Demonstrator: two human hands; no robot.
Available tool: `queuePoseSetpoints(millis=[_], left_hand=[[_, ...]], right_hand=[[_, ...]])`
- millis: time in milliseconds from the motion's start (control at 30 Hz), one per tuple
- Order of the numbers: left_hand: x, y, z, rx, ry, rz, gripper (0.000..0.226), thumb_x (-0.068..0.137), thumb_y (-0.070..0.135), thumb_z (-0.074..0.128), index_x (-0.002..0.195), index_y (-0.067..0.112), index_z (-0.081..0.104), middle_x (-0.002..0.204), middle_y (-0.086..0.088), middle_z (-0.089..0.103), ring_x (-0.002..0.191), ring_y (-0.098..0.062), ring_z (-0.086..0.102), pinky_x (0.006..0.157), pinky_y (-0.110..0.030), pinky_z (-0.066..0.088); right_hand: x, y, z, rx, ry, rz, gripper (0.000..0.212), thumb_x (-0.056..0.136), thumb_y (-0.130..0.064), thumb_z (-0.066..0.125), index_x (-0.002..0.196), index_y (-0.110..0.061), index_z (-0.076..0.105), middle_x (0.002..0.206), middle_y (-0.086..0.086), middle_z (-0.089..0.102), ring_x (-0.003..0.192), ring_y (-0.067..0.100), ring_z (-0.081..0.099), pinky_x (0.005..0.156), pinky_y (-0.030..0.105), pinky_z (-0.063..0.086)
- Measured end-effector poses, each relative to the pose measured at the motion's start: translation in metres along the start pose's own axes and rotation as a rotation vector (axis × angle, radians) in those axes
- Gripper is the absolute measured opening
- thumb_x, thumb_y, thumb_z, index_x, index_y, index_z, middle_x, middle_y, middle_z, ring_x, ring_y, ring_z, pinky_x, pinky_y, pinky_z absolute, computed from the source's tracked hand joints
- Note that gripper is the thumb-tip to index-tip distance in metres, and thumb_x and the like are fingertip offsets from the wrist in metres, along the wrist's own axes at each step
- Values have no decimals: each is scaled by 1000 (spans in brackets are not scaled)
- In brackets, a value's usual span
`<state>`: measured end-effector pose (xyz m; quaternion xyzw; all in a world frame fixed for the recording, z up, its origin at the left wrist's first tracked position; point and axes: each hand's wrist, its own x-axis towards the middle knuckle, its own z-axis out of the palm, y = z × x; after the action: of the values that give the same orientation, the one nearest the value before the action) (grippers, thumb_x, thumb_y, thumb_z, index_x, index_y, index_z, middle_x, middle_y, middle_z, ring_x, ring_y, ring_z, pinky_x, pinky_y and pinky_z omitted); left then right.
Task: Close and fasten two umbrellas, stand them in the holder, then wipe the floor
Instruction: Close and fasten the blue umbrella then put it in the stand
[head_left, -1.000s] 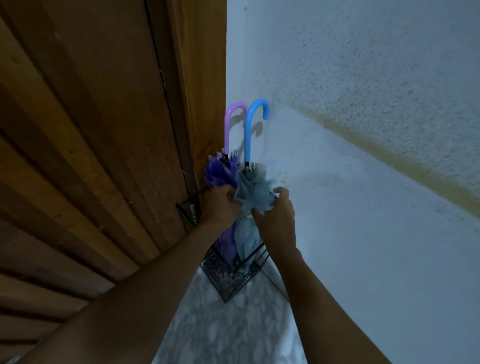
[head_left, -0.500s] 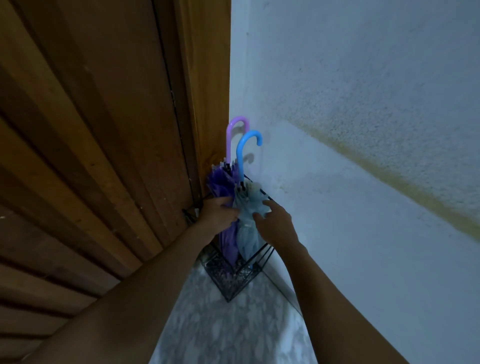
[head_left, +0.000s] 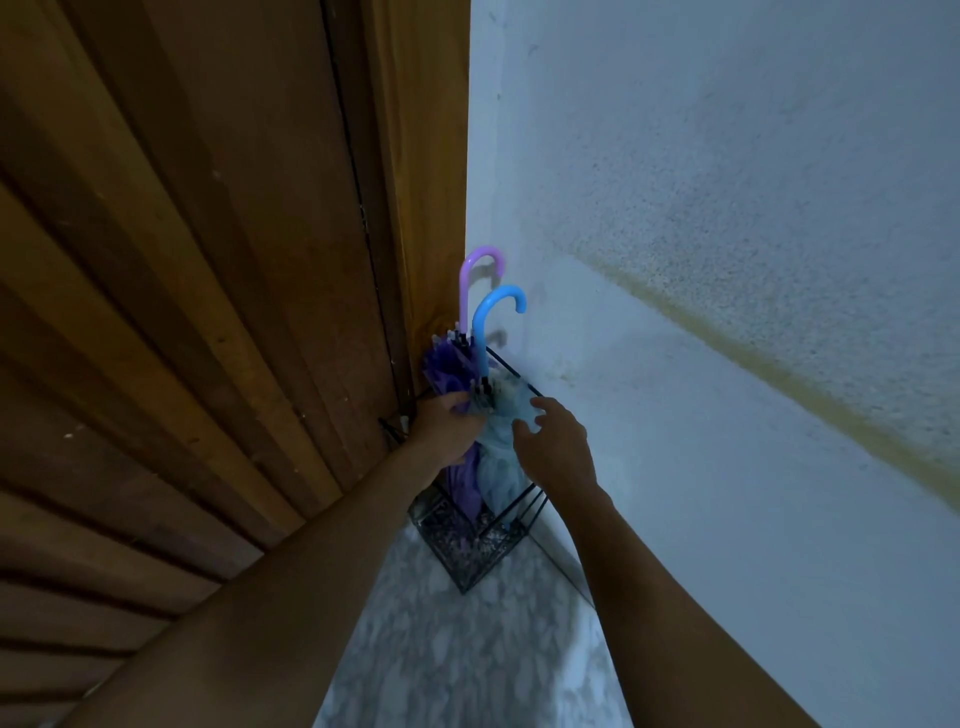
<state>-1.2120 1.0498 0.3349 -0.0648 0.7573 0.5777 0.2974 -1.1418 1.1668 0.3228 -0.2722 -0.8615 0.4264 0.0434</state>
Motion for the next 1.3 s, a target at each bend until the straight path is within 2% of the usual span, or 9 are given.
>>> queuePoseSetpoints(millis=[133, 267, 400, 500, 633, 767, 933, 1133, 1300], left_hand=[[-4, 1, 0, 9, 7, 59, 39, 96, 8, 57, 134, 9, 52, 104, -7, 56, 92, -18, 55, 72, -29, 47], [-3, -4, 1, 36, 20, 161, 31, 97, 8, 55, 128, 6, 55, 96, -6, 57, 79, -15, 56, 59, -14, 50], [4, -6, 3, 82, 111, 251, 26, 93, 17, 63, 117, 7, 65, 104, -16, 69, 98, -35, 67, 86, -46, 57], [9, 3, 4, 125, 156, 300, 29, 93, 19, 64, 118, 5, 67, 104, -18, 70, 94, -34, 68, 86, -47, 57], [26, 3, 8, 178, 109, 294, 28, 94, 16, 59, 120, 9, 68, 106, -17, 71, 97, -33, 67, 90, -46, 55], [69, -25, 11, 214, 21, 264, 39, 80, 24, 50, 116, 21, 66, 114, -15, 66, 108, -31, 60, 101, -46, 49], [38, -10, 3, 179, -56, 250, 39, 94, 3, 48, 133, 10, 55, 127, -15, 60, 117, -30, 56, 106, -44, 44], [-11, 15, -11, 181, 17, 149, 41, 99, 10, 50, 139, 3, 48, 131, -21, 56, 118, -35, 56, 90, -36, 49], [-70, 64, -47, 213, 57, 141, 30, 100, 10, 49, 128, 2, 57, 108, -12, 60, 74, -11, 55, 54, -9, 45]], right_hand=[[0, -4, -2, -12, -22, -87, 47, 96, -22, 58, 141, -15, 48, 139, 9, 58, 125, 23, 55, 105, 32, 41], [9, -2, 4, -110, -174, -223, 58, 97, -17, 58, 150, -15, 35, 148, 4, 46, 137, 23, 43, 105, 21, 29], [15, 0, 16, 58, -118, -242, 38, 96, -16, 61, 134, -11, 55, 126, 7, 63, 116, 21, 58, 86, 12, 39], [18, -4, 13, 149, -50, -256, 24, 97, -14, 59, 121, -11, 63, 106, 1, 64, 95, 10, 55, 75, 2, 40], [27, 1, 15, 183, -49, -206, 27, 98, -11, 57, 124, -8, 62, 107, -3, 60, 98, 9, 53, 71, -7, 32], [35, 10, 21, 140, -68, -184, 33, 96, -16, 60, 128, -12, 59, 112, -3, 61, 105, 12, 57, 72, 2, 36], [34, 3, 14, 87, -72, -135, 26, 97, -29, 59, 120, -19, 57, 103, -7, 57, 101, 12, 59, 76, 20, 39], [5, -15, -9, -87, -37, -36, 58, 96, -40, 57, 147, -22, 39, 146, 2, 49, 133, 22, 48, 103, 34, 39], [-30, -90, -53, -19, -25, -157, 37, 98, -31, 56, 132, -16, 56, 131, 8, 60, 120, 24, 56, 89, 26, 39]])
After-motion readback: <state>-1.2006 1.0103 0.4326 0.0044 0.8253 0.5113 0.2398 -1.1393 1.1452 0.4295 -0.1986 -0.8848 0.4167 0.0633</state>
